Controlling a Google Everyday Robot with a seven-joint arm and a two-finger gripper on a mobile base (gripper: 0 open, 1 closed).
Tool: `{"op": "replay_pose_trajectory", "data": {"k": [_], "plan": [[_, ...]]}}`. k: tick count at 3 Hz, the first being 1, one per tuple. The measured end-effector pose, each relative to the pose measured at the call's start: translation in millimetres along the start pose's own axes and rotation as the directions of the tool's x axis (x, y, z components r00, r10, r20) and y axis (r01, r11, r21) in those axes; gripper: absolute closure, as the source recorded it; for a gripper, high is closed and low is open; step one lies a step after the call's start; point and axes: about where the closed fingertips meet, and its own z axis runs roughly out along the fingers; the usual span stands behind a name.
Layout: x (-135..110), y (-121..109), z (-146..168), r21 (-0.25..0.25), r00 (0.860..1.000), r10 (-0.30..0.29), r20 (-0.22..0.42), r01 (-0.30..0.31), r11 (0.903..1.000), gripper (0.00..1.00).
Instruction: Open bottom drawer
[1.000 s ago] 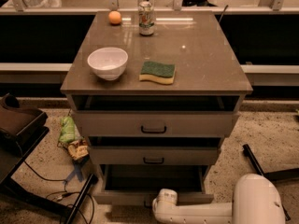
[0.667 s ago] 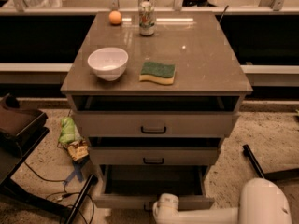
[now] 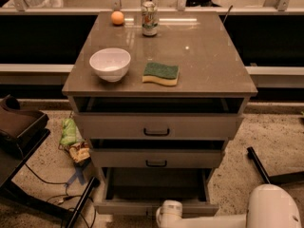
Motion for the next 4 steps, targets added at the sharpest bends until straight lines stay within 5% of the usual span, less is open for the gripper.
{"op": "replay_pose_trajectory", "data": {"k": [4], "plan": [[2,5,-16,0.036,1.0,-0.004,-0.012,0.005,0.9994,1.0]]}}
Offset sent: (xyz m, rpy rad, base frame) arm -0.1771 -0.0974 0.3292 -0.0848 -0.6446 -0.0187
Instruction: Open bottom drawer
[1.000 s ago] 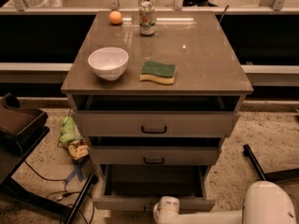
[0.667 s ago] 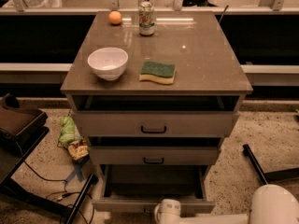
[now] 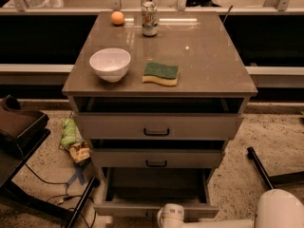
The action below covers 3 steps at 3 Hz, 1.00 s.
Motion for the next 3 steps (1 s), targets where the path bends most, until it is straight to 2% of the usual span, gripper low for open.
{"op": "replay_pose_trajectory", "data": {"k": [3], "plan": [[0.2,2.0,-2.2,0.01,1.0,-0.001,-0.005,0.001,0.9999,1.0]]}}
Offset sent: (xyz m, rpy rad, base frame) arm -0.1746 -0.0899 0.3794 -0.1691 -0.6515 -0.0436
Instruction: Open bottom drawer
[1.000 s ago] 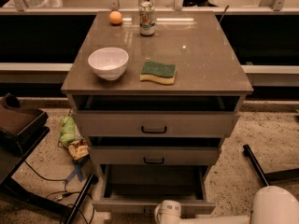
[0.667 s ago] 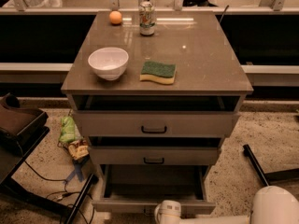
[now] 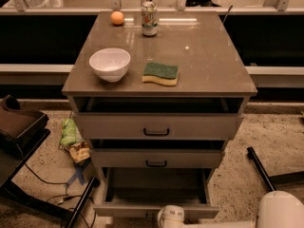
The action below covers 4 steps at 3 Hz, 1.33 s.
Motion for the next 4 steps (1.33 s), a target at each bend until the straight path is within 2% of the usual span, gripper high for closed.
{"op": "replay_pose_trajectory", "data": {"k": [2,3,4], "plan": [[0.6,1.8,-2.4,0.009,1.0,-0.001,-0.005,0.001,1.0,1.0],[0.4,2.6,-1.8,0.008,1.0,-0.001,-0.005,0.001,1.0,0.84],[0.3,3.4,-1.3,0.006,1.0,-0.001,-0.005,0.001,1.0,0.61]]}}
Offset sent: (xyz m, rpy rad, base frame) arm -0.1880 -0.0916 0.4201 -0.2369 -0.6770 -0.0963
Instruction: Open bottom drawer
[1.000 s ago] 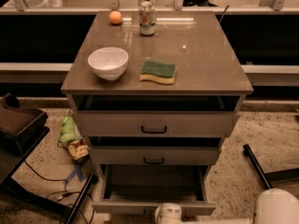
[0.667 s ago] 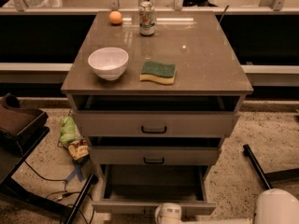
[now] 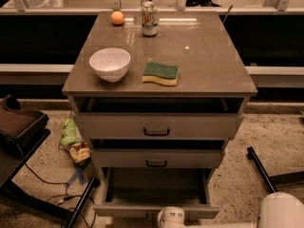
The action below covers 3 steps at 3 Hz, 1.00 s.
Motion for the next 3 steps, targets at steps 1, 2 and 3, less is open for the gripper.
{"op": "replay_pose_trajectory", "data": {"k": [1,2,3], "plan": [[0,2,1,-0.002,1.0,0.004,0.004,-0.004,1.0,0.62],[3,-2,-12,0.001,1.0,-0.001,-0.021,0.001,1.0,0.85],[9,-18,-41,0.015,0.996,-0.024,-0.085,0.025,0.9996,1.0]]}}
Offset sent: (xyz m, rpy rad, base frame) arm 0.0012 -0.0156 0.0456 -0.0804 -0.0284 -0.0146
